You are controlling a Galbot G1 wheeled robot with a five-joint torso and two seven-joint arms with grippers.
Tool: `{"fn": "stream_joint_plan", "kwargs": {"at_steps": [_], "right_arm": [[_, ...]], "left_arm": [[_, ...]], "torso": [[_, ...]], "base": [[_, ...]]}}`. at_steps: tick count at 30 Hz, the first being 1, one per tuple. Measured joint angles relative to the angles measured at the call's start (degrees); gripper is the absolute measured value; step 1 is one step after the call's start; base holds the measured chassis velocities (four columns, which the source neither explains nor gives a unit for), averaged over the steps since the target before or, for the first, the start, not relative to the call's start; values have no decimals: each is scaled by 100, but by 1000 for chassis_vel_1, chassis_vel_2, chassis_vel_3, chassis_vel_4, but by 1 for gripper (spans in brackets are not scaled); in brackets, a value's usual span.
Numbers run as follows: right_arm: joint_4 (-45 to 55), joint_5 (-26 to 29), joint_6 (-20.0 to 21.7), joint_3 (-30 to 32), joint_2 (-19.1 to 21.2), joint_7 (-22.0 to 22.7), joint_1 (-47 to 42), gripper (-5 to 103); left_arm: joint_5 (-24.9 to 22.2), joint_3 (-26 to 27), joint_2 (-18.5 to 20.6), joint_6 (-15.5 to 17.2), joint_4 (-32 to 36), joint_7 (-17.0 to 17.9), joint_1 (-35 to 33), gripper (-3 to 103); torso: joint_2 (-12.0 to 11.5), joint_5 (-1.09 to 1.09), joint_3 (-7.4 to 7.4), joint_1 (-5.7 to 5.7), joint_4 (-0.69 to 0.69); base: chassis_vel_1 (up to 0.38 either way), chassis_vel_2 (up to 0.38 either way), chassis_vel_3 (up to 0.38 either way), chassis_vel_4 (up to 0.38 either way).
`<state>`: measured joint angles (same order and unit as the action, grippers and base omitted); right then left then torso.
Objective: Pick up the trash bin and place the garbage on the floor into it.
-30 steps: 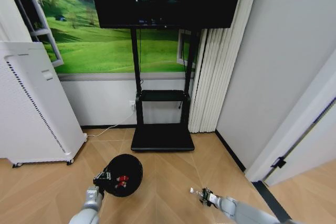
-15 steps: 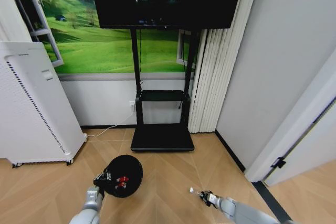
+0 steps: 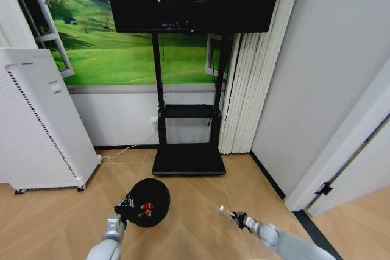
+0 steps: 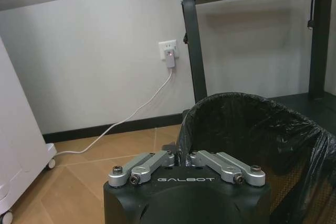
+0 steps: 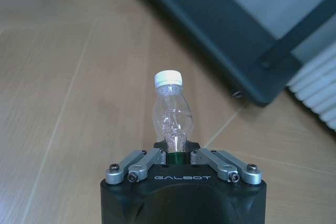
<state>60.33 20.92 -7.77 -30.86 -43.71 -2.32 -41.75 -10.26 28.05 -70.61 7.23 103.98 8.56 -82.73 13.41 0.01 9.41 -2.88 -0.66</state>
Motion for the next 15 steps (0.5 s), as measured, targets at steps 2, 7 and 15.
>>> {"fn": "stream_joint_plan", "kwargs": {"at_steps": [2, 7, 15], "right_arm": [[526, 255, 95, 391, 254, -3, -185, 16], [1825, 658, 325, 1210, 852, 19, -751, 16], [3149, 920, 354, 2028, 1459, 11, -1185, 16]], "left_arm": [[0, -89, -19, 17, -39, 16, 69, 6], [2, -258, -109, 40, -138, 55, 224, 6], [2, -534, -330, 67, -386, 76, 731, 6]], "torso": [[0, 0, 0, 0, 2], [0, 1, 0, 0, 1], [0, 0, 0, 0, 2]], "base": [[0, 0, 0, 0], [0, 0, 0, 0], [0, 0, 0, 0]]}}
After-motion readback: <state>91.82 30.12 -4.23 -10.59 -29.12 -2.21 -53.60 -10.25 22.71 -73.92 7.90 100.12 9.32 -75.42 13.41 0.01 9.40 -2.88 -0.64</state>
